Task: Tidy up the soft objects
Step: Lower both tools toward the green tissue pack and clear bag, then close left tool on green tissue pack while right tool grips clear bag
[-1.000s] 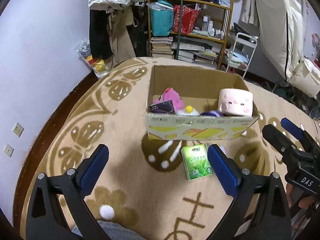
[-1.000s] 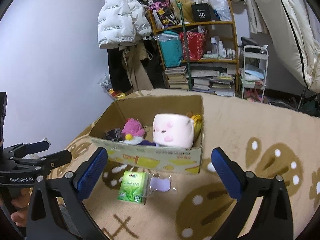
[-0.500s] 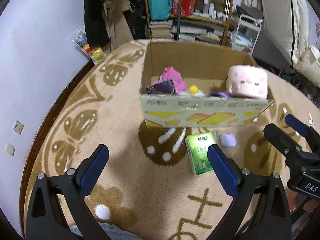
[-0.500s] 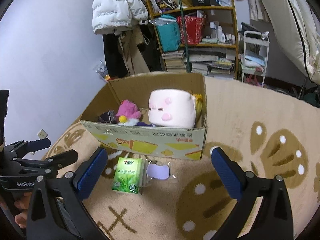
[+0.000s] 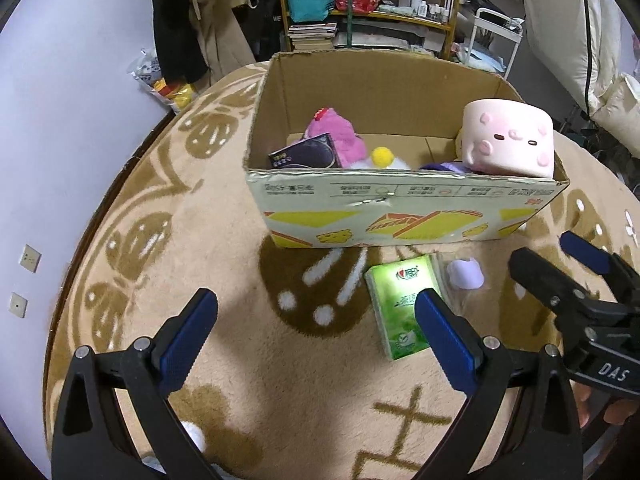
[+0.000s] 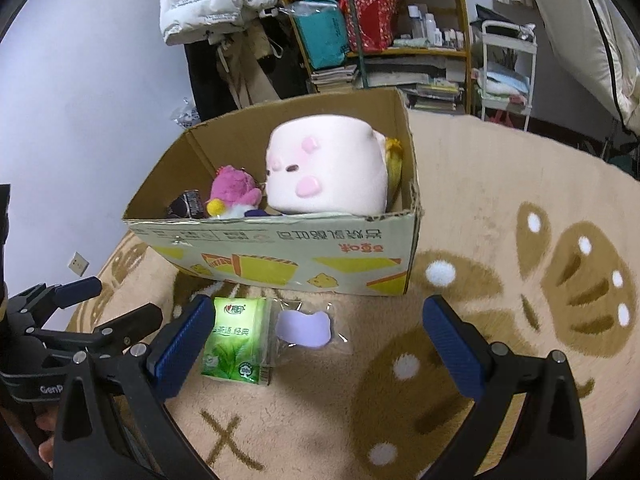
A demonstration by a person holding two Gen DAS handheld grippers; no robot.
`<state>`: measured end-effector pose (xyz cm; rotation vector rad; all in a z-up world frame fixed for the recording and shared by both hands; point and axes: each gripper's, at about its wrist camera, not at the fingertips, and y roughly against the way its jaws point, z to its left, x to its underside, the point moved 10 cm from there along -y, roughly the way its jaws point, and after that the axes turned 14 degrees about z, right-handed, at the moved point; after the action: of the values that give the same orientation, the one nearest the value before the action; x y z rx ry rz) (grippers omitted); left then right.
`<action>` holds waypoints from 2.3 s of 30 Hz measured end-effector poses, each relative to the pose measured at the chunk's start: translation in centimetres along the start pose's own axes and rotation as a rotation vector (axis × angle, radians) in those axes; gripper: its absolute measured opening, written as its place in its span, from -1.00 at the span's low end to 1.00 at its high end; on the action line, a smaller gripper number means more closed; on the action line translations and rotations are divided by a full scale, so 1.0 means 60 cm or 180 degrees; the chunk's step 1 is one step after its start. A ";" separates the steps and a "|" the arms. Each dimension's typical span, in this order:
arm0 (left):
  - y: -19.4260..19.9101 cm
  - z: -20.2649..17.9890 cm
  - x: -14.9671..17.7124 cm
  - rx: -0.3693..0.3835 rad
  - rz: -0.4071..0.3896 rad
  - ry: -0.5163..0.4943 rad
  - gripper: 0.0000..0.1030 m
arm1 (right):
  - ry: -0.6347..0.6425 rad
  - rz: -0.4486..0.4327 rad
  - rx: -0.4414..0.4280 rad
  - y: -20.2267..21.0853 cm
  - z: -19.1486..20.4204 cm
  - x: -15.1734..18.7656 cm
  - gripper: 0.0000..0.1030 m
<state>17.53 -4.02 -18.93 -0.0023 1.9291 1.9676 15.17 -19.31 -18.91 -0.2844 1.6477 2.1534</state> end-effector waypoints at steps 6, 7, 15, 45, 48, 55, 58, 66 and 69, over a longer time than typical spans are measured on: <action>-0.033 0.001 0.002 -0.0029 0.0172 0.0014 0.90 | -0.0121 0.0117 -0.0072 -0.027 -0.006 0.000 1.00; -0.038 0.001 0.002 -0.0024 0.0197 0.0022 0.90 | -0.0140 0.0135 -0.0087 -0.031 -0.007 0.001 1.00; -0.067 0.000 0.001 0.0048 0.0329 0.0074 0.90 | -0.0172 0.0226 -0.0102 -0.055 -0.006 0.001 1.00; -0.123 -0.074 0.002 0.0401 0.0571 -0.0260 0.90 | -0.0283 0.0781 -0.0305 -0.138 0.001 0.026 1.00; -0.131 -0.076 0.005 0.0422 0.0572 -0.0272 0.90 | -0.0291 0.0800 -0.0319 -0.139 0.000 0.026 1.00; -0.136 -0.101 0.010 0.0415 0.0574 -0.0392 0.90 | -0.0233 0.0872 -0.0240 -0.150 0.006 0.028 1.00; -0.141 -0.105 0.011 0.0442 0.0588 -0.0382 0.90 | -0.0233 0.0883 -0.0227 -0.152 0.008 0.029 1.00; -0.144 -0.115 0.025 0.0448 0.0639 -0.0459 0.90 | -0.0217 0.0933 -0.0157 -0.153 0.006 0.031 0.98; -0.145 -0.117 0.026 0.0441 0.0635 -0.0457 0.90 | -0.0211 0.0947 -0.0153 -0.154 0.006 0.032 0.95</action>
<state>16.59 -10.52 -28.08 0.3719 2.0322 1.8916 17.56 -16.60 -27.66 0.0218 1.6910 2.3911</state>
